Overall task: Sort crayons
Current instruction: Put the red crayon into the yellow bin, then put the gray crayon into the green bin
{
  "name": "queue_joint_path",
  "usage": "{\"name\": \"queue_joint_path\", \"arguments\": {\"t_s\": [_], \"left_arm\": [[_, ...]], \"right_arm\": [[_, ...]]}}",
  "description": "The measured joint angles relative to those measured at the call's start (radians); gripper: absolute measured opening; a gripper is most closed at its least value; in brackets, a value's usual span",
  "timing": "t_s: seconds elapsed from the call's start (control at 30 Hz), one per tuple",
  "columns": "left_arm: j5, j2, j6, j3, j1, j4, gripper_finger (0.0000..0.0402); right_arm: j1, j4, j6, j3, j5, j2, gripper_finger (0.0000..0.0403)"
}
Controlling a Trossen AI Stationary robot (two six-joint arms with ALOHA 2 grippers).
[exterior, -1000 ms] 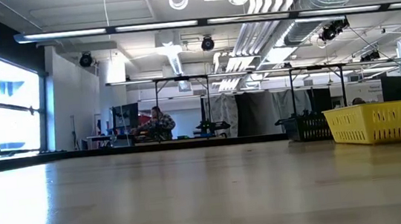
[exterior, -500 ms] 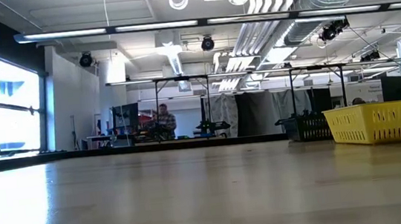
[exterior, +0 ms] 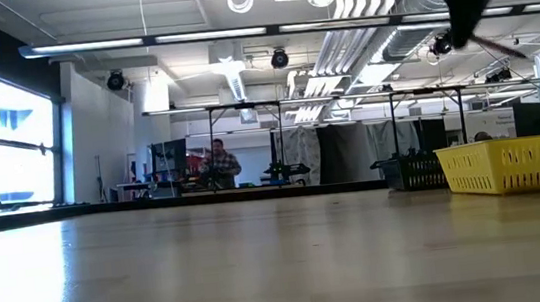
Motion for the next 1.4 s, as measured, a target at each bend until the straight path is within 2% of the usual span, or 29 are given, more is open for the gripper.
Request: {"name": "queue_joint_path", "arguments": {"t_s": [0.2,0.37,0.47,0.53,0.67,0.8,0.93,1.07,1.2,1.3,1.4], "left_arm": [[0.0,0.0,0.0,0.0,0.0,0.01,0.0099],[0.0,0.0,0.0,0.0,0.0,0.011,0.0099],[0.0,0.0,-0.001,0.0,0.0,0.028,0.0099],[0.0,0.0,-0.001,0.0,0.0,0.04,0.0099],[0.0,0.0,-0.023,0.0,-0.001,0.038,0.0099],[0.019,0.0,-0.109,0.0,0.0,0.001,0.0099],[0.131,-0.008,-0.29,0.0,-0.001,-0.169,0.0096],[0.342,-0.008,-0.516,0.0,-0.023,-0.467,0.0086],[0.56,0.045,-0.716,-0.047,-0.082,-0.669,0.0076],[0.683,0.096,-0.834,-0.075,-0.154,-0.711,0.0069],[0.731,0.151,-0.932,-0.082,-0.241,-0.72,0.0063]], "right_arm": [[-0.003,0.296,-0.258,-0.317,-0.16,-0.041,0.0013],[-0.023,0.432,-0.319,-0.456,-0.19,-0.043,0.0013],[-0.032,0.486,-0.409,-0.498,-0.192,-0.043,0.0017],[-0.039,0.514,-0.445,-0.519,-0.196,-0.042,0.0033],[-0.069,0.536,-0.402,-0.529,-0.197,-0.042,0.0072],[-0.1,0.549,-0.375,-0.529,-0.215,-0.042,0.0094],[-0.11,0.6,-0.337,-0.528,-0.301,-0.042,0.0098],[-0.102,0.729,-0.33,-0.528,-0.432,-0.042,0.0094],[-0.096,0.907,-0.358,-0.528,-0.557,-0.042,0.0093],[-0.096,1.02,-0.362,-0.527,-0.6,-0.042,0.0094],[-0.096,1.083,-0.364,-0.527,-0.601,-0.042,0.0094]]}}
